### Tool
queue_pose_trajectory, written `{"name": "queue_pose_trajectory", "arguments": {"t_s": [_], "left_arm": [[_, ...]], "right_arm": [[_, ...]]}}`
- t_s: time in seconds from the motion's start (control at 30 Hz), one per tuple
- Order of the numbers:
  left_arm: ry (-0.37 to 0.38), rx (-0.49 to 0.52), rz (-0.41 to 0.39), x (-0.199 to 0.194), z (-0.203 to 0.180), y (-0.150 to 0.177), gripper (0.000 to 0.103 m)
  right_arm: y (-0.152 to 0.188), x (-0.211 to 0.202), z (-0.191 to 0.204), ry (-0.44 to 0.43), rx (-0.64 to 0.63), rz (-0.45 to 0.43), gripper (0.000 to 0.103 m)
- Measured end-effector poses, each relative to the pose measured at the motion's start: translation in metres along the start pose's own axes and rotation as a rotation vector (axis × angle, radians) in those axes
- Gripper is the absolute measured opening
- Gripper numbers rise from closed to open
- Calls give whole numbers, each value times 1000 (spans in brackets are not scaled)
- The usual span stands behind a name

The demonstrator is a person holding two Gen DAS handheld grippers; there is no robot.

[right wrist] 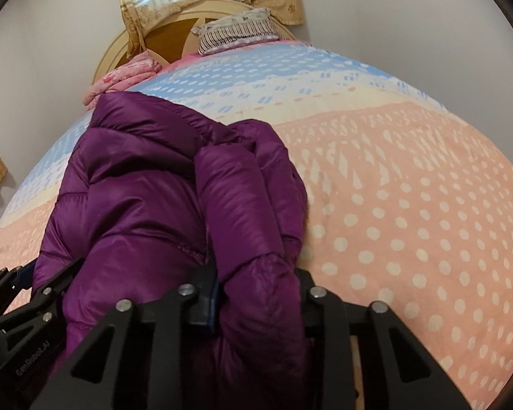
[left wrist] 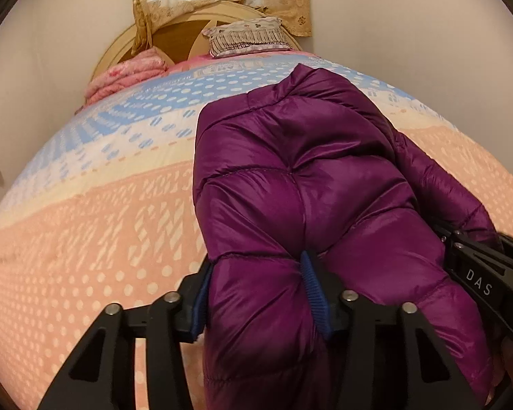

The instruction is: Fold large clothes

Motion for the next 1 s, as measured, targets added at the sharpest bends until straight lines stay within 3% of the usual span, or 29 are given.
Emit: {"name": "queue_pose_trajectory", "arguments": {"t_s": [0.33,1.0], "left_arm": [[5,8,-2,-13,9,-10,29],[-63,14,-128,-102,48,-31,18]], "right_arm": [[-5,-10,3,-16,0,-47,22],[-25,-51,49,-162,-13,-137,18]]}}
Point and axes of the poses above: each gripper's, at about its wrist camera, not at the fingertips, and x roughly the way its jaws point, z to its left, y to its underside, the point moved 1 cm from there along x, roughly the way its jaws point, and after that the axes turned 12 degrees about -z, right-handed, at the moved point
